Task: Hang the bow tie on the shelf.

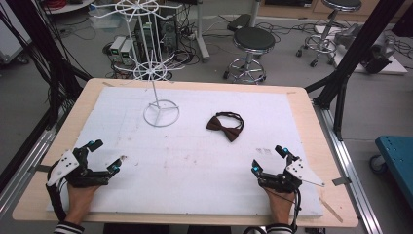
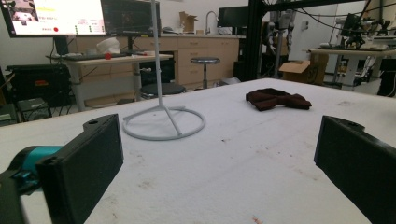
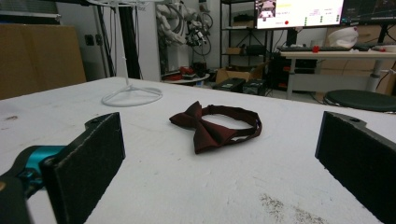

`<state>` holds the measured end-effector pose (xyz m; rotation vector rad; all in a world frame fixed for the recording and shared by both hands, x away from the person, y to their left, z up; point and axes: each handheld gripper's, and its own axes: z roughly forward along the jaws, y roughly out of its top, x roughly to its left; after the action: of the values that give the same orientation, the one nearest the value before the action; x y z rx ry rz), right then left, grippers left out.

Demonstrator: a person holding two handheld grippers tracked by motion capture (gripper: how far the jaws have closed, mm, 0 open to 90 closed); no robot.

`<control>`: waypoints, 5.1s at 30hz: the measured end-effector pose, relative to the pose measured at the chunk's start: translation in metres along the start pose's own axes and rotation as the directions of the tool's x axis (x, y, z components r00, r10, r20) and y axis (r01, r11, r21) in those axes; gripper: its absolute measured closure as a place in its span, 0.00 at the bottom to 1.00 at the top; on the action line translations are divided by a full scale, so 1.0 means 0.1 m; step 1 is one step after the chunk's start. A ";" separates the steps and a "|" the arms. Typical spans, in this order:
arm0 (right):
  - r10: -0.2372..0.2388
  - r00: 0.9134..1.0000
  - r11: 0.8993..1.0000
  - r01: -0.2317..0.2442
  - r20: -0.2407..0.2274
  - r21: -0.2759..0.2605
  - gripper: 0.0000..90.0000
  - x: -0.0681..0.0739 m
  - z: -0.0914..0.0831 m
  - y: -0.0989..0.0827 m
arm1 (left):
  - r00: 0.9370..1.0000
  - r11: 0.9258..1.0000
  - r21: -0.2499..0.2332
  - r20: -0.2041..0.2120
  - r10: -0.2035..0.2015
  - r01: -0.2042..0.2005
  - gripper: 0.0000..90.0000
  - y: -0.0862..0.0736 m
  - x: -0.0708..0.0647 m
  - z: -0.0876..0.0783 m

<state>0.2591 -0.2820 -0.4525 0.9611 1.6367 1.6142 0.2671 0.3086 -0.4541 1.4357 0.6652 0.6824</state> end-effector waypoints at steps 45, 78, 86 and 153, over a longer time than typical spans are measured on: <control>-0.060 0.993 0.976 0.080 -0.103 0.203 0.01 -0.17 0.37 0.55 | 1.000 1.000 0.000 -0.003 -0.003 0.003 0.02 0.00 0.00 0.00; -0.056 0.954 0.859 0.196 -0.293 0.474 0.01 -0.34 1.37 1.04 | 1.000 1.000 -0.001 -0.001 -0.003 0.003 0.02 0.00 0.00 0.01; -0.078 0.945 0.802 0.249 -0.318 0.542 0.01 -0.35 1.58 1.04 | 1.000 1.000 0.001 0.000 -0.004 0.004 0.02 0.00 0.00 0.01; -0.208 0.857 0.433 0.513 -0.471 0.741 0.86 -0.15 2.14 0.50 | 1.000 1.000 0.004 0.006 0.002 -0.002 0.02 0.00 0.00 0.00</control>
<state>0.4511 -0.1819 -0.4129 0.6661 2.7581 0.5712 0.2674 0.3088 -0.4541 1.4414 0.6606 0.6786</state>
